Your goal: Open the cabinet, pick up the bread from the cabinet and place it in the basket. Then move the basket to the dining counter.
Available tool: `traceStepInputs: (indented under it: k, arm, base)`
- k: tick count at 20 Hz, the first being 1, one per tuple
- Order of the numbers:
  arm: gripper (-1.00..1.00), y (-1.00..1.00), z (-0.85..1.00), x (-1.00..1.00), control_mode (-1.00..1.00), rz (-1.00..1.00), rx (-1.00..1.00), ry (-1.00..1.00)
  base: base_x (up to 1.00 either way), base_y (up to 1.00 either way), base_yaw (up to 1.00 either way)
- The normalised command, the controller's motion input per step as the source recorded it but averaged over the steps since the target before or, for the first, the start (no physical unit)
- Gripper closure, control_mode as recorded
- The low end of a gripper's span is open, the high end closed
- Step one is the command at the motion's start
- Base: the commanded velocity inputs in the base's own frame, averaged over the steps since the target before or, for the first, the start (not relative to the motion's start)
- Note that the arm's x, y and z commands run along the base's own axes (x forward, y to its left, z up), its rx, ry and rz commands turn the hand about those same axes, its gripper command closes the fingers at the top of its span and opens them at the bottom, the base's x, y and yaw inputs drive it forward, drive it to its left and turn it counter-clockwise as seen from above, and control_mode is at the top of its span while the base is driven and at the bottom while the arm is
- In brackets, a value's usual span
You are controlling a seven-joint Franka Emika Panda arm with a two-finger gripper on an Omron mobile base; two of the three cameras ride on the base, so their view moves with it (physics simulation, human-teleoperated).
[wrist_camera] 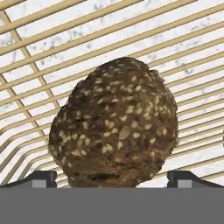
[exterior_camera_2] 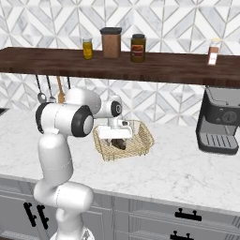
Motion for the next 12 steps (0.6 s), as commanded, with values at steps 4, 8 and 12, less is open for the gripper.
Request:
traceStepInputs:
  k: [4, 8, 12]
  arm:
    - [-1.00, 0.03, 0.00, -0.62, -1.00, 0.11, 0.00, -0.03]
    - [-1.00, 0.06, 0.16, -0.58, -1.00, 0.06, 0.00, -0.12]
    - [-1.00, 0.39, 0.66, -0.35, -1.00, 0.07, 0.00, -0.10]
  base:
    - [0.00, 0.00, 0.00]
    - [0.00, 0.00, 0.00]
    - [0.00, 0.00, 0.00]
